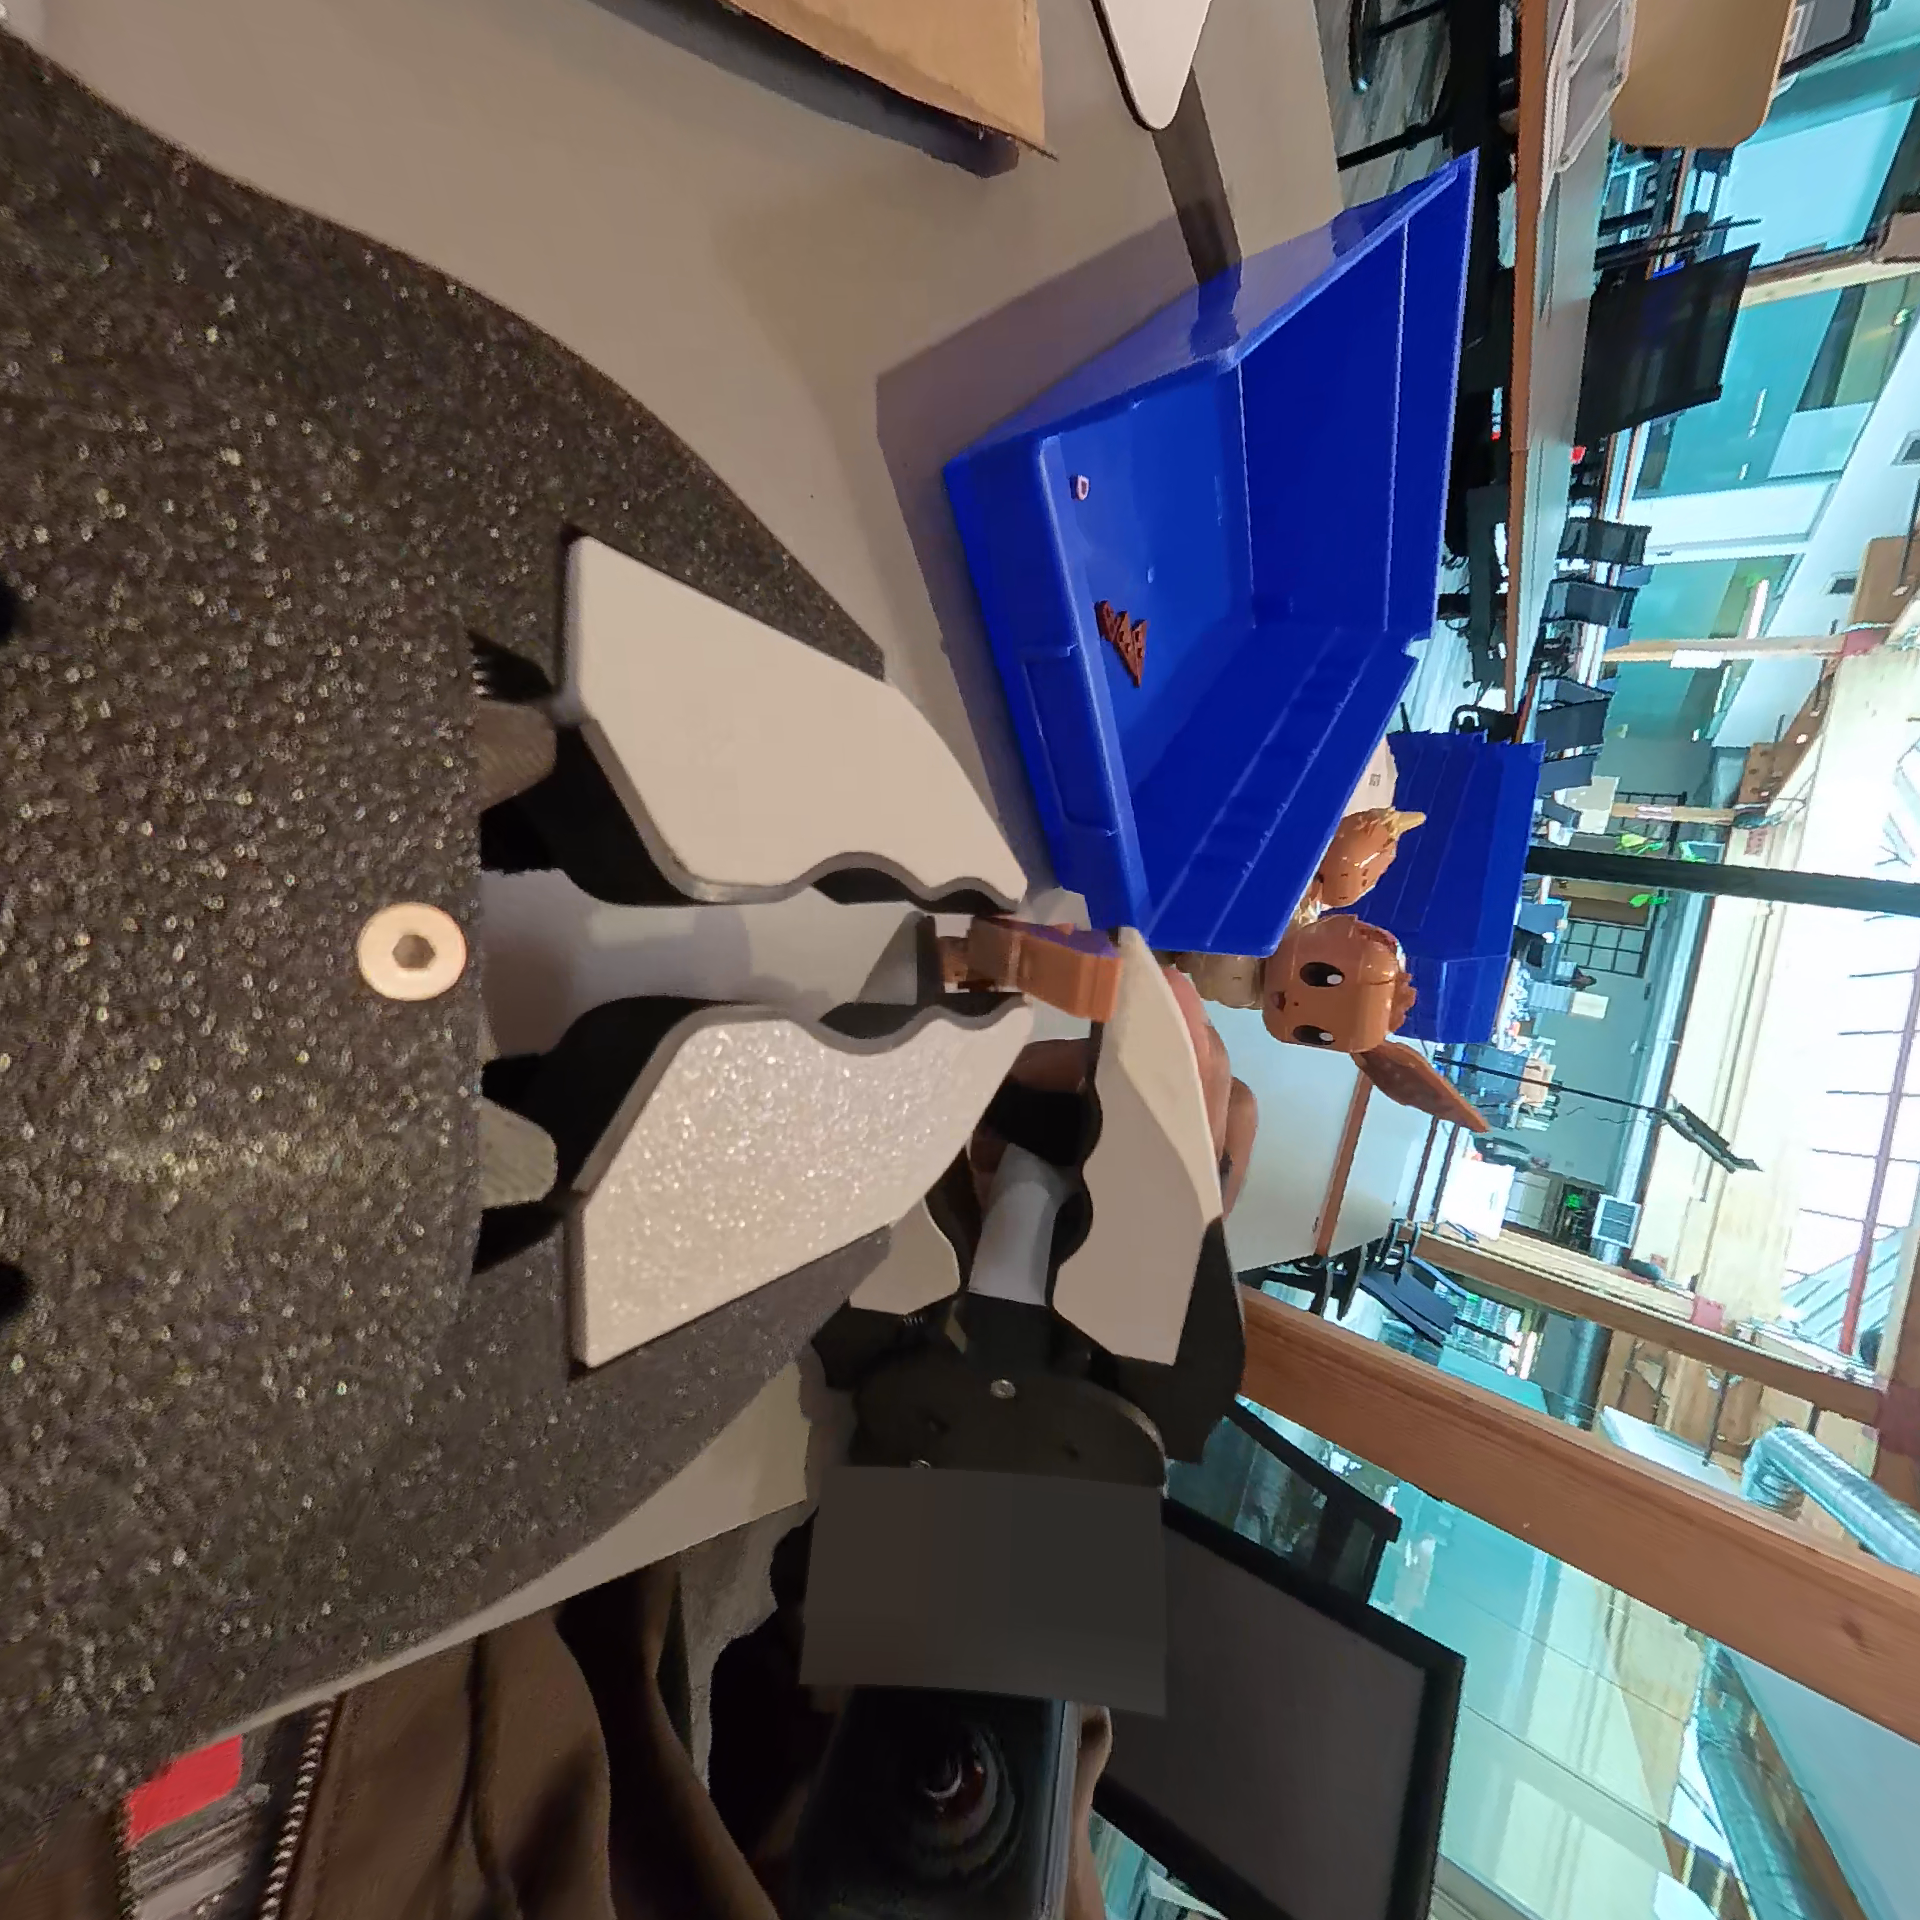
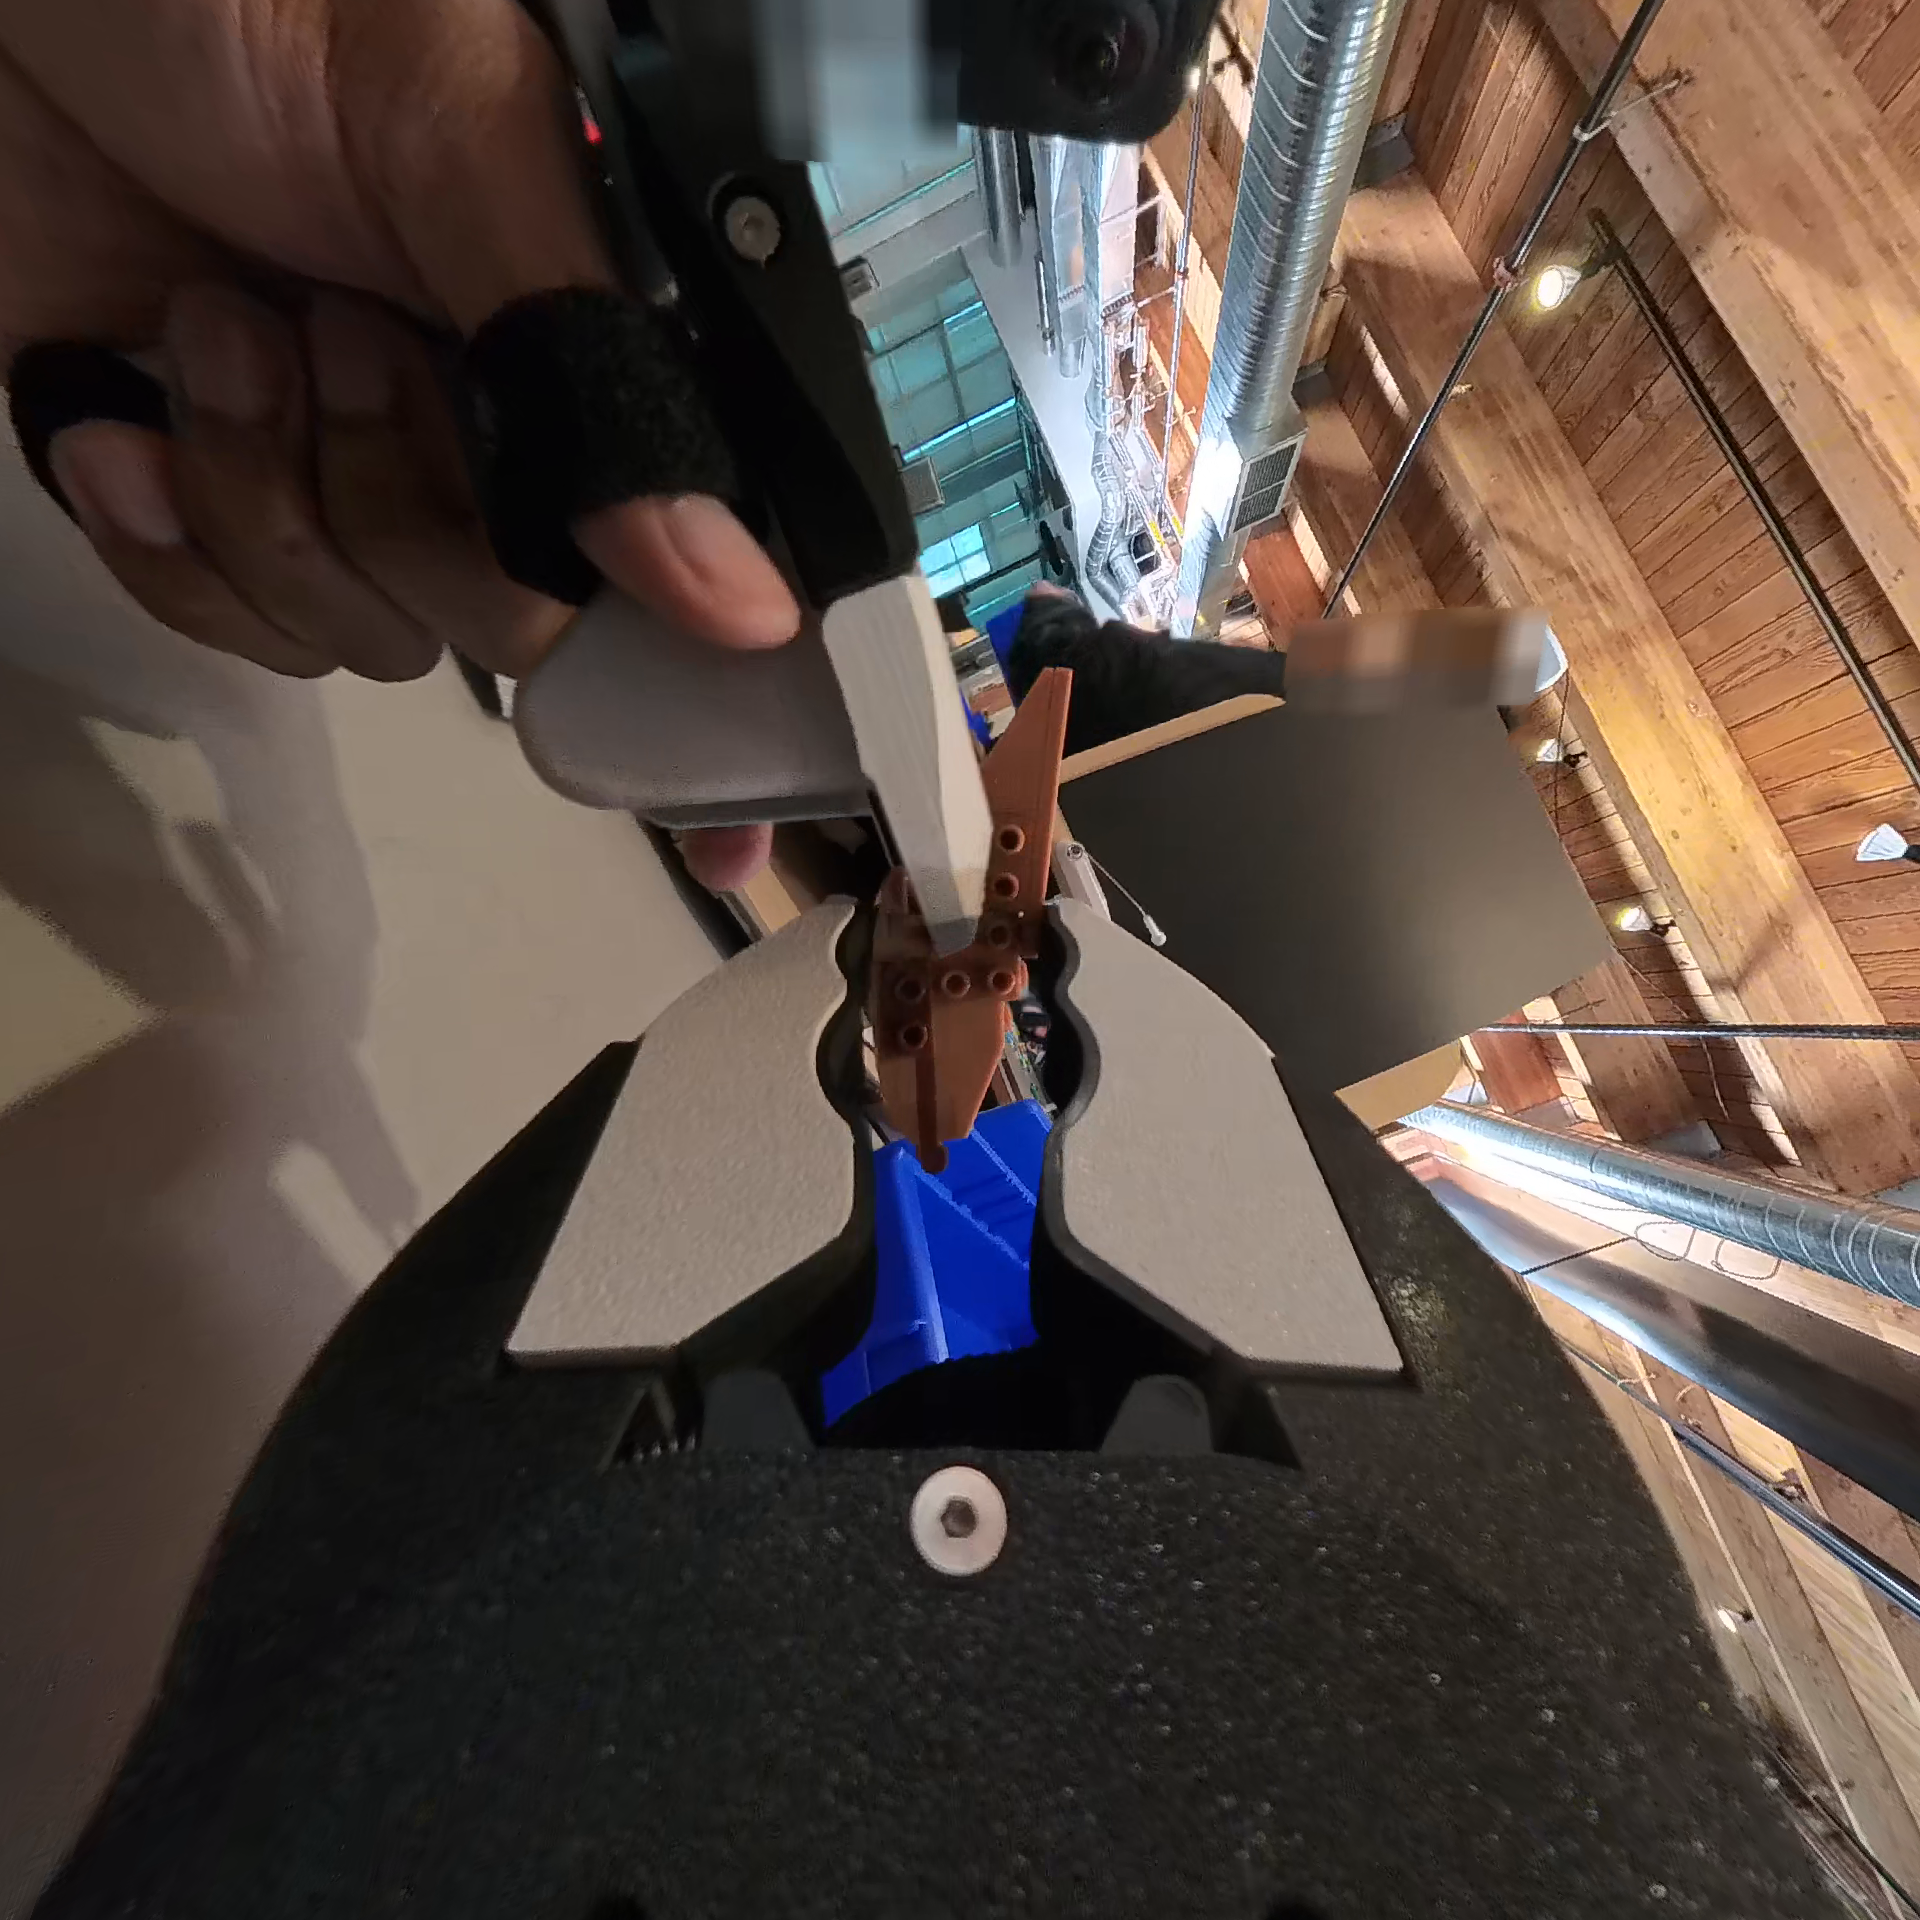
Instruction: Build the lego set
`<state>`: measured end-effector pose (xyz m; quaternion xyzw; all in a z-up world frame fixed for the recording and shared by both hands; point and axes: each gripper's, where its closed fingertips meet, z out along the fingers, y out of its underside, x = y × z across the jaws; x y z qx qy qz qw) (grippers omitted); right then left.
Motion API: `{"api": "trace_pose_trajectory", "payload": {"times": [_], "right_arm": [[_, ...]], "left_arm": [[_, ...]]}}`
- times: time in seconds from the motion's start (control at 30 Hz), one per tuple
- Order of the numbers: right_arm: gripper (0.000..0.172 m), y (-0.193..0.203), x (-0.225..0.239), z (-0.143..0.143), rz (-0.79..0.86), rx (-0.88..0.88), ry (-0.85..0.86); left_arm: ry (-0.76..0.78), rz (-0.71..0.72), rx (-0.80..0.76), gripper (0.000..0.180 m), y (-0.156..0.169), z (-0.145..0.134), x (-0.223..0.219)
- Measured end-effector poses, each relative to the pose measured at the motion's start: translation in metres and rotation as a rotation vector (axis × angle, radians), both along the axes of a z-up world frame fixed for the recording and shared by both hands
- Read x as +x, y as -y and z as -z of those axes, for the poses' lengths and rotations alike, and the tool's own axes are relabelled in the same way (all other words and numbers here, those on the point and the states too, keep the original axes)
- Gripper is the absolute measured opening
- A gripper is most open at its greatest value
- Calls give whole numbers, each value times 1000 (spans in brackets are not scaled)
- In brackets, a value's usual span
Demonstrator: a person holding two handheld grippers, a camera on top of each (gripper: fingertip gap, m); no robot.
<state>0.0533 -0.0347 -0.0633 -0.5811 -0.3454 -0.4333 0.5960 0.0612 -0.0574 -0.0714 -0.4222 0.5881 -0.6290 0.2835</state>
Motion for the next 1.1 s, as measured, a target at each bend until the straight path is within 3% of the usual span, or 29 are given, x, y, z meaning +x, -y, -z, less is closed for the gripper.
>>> {"api": "trace_pose_trajectory", "payload": {"times": [0.37,0.5,1.1], "right_arm": [[30,1,-3,1,-15,-2,1],[30,1,-4,0,-20,5,6],[32,0,-5,3,-21,-6,28]], "left_arm": [[57,-20,41,17,-1,-9,-2],[71,-23,49,10,0,-9,-2],[21,1,-10,10,1,-4,-2]]}}
